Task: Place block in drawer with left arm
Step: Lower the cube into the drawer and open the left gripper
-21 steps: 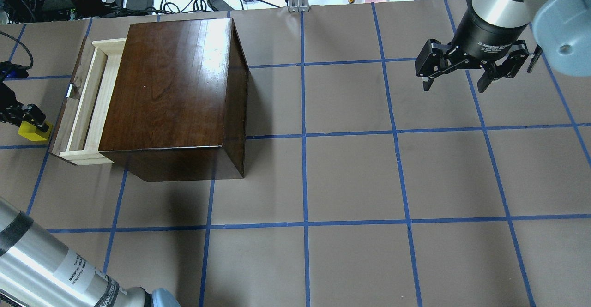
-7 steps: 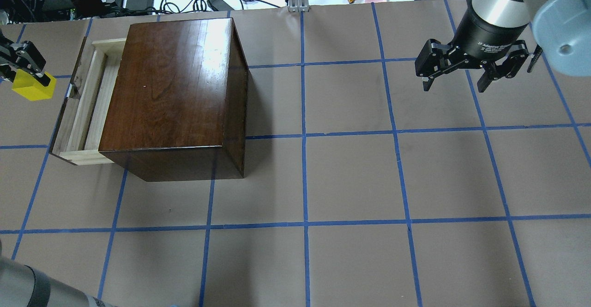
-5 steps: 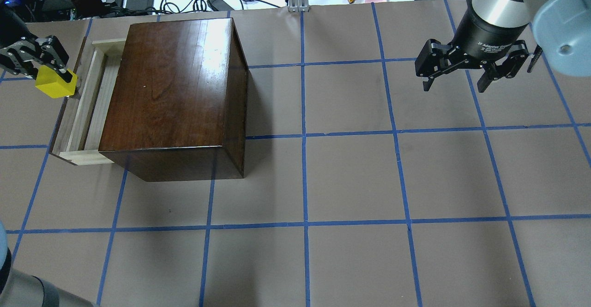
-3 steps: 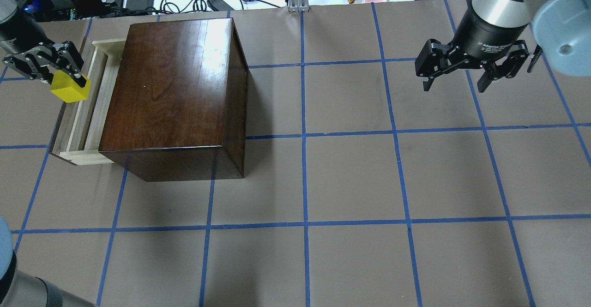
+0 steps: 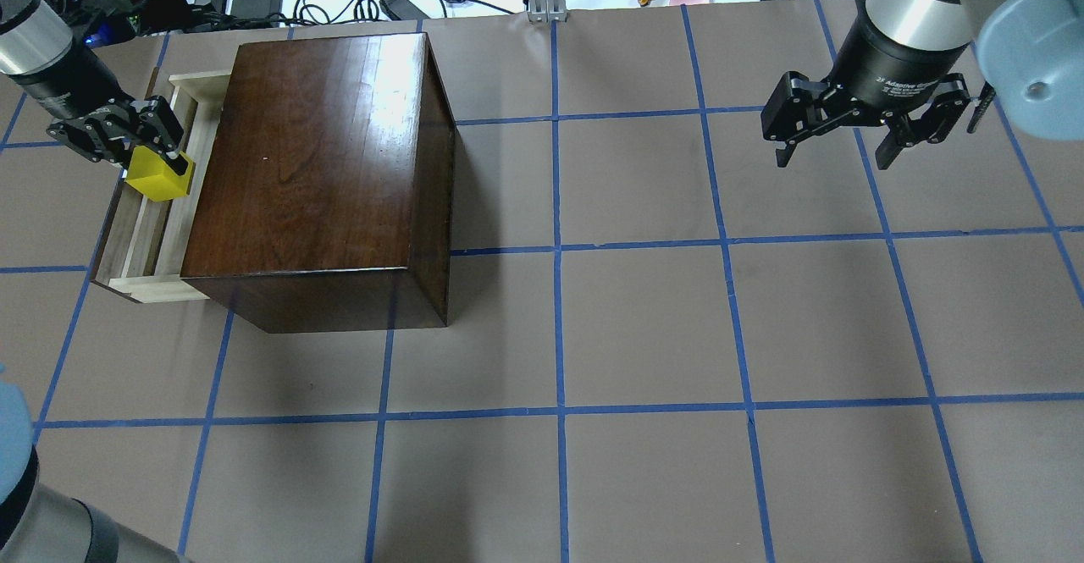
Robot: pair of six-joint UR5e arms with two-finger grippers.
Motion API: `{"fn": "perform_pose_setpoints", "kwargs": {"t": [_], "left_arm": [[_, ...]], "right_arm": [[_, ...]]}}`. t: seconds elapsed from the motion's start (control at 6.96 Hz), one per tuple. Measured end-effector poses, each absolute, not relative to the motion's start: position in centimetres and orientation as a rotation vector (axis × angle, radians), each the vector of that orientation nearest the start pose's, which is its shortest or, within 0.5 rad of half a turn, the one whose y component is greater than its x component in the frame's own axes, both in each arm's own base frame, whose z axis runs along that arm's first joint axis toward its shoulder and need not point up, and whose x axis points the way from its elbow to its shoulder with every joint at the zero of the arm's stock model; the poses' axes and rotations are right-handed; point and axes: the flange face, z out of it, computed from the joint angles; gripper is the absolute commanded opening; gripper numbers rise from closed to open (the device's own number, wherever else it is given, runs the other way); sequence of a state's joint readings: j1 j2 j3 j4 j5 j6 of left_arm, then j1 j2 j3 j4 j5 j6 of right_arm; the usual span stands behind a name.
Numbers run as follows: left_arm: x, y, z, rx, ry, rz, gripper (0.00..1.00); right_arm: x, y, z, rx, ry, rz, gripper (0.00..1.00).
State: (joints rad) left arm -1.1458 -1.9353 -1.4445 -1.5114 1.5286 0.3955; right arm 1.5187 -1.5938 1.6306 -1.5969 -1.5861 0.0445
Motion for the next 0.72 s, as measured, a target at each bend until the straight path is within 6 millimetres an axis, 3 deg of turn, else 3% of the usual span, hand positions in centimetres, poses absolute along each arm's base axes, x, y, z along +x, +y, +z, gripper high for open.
{"fn": "perform_pose_setpoints", "kwargs": {"t": [0.14,0.29,0.43,0.72], "left_arm": [[12.52,-61.58,34.03,-0.033,3.244,0.223,0.29],[12.39,-61.62,33.39,-0.024,3.245,0.215,0.71],[12.36,-61.64,33.11,-0.021,3.245,0.213,1.0],[12.33,-61.71,33.38,-0.019,3.245,0.2,1.0]], "right_arm": [[10.65,-48.7,47.23,0.152,3.153,0.017,1.0],[10.65,-48.7,47.23,0.152,3.153,0.017,1.0],[10.65,-48.7,47.23,0.152,3.153,0.017,1.0],[10.65,-48.7,47.23,0.152,3.153,0.017,1.0]]}}
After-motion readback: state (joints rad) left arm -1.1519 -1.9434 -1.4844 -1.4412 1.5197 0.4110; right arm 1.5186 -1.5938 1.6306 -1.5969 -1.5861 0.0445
